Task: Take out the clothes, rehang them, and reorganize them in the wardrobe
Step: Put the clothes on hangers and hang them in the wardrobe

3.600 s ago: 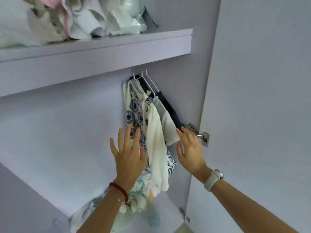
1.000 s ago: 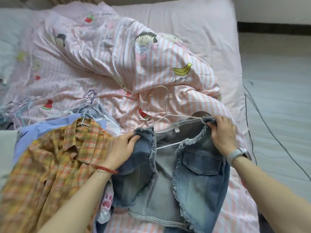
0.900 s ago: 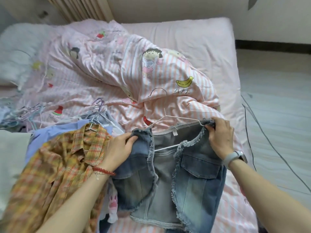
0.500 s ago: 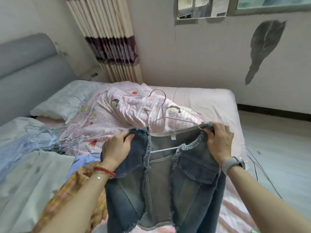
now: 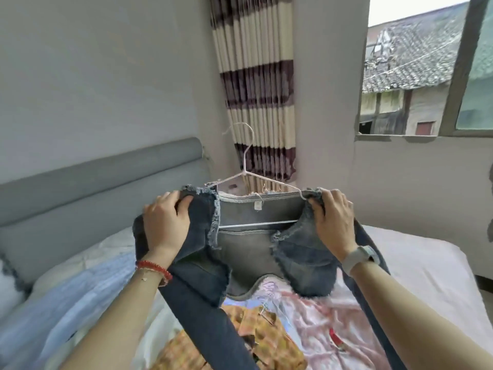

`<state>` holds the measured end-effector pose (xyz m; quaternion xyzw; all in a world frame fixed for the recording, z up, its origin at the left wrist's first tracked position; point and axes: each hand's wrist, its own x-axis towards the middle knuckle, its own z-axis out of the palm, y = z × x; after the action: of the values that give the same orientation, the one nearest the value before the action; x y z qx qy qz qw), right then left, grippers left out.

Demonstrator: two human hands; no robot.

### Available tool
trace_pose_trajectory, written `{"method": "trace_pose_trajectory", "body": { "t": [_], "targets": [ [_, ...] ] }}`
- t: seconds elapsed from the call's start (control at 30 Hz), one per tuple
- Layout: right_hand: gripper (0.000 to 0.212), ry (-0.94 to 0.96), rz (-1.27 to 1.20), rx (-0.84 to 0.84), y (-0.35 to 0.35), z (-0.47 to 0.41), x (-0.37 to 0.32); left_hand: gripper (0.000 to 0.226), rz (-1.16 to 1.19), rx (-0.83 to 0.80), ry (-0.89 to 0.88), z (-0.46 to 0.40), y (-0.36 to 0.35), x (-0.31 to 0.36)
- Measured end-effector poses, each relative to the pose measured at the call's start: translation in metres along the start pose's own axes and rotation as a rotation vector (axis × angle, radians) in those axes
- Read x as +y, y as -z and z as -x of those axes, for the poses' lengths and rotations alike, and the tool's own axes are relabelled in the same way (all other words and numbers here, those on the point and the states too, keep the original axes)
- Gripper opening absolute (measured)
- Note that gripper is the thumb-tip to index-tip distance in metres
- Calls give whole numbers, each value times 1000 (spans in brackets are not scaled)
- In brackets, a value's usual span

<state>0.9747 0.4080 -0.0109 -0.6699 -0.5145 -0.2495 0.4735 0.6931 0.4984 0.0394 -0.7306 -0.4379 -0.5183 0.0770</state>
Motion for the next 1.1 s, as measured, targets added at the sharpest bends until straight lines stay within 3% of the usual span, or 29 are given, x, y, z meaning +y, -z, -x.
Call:
{"method": "trace_pose_trajectory", "body": {
  "t": [0.2, 0.47, 0.7, 0.8, 0.9, 1.03, 1.1],
  "targets": [
    [22, 409, -137, -164, -31, -9, -114, 16, -127, 128, 116, 0, 117, -88],
    [17, 581, -469, -166, -66, 25, -316, 23, -344, 293, 257, 53, 313, -180],
    [13, 740, -691, -166, -66, 110, -468, 11, -320, 390, 455, 145, 479, -207],
    [20, 719, -810, -198, -64, 144, -515, 15, -261, 254, 567, 195, 530, -208],
    [13, 779, -912, -175, -60, 175, -553, 19, -277, 86, 715, 244, 568, -209],
    [13, 859, -1029, -161, -50, 217, -601, 3, -438, 217, 793, 289, 606, -212],
    [10, 868, -1095, -173, -45, 234, -625, 19, -533, 179, 775, 304, 627, -215]
  ]
}}
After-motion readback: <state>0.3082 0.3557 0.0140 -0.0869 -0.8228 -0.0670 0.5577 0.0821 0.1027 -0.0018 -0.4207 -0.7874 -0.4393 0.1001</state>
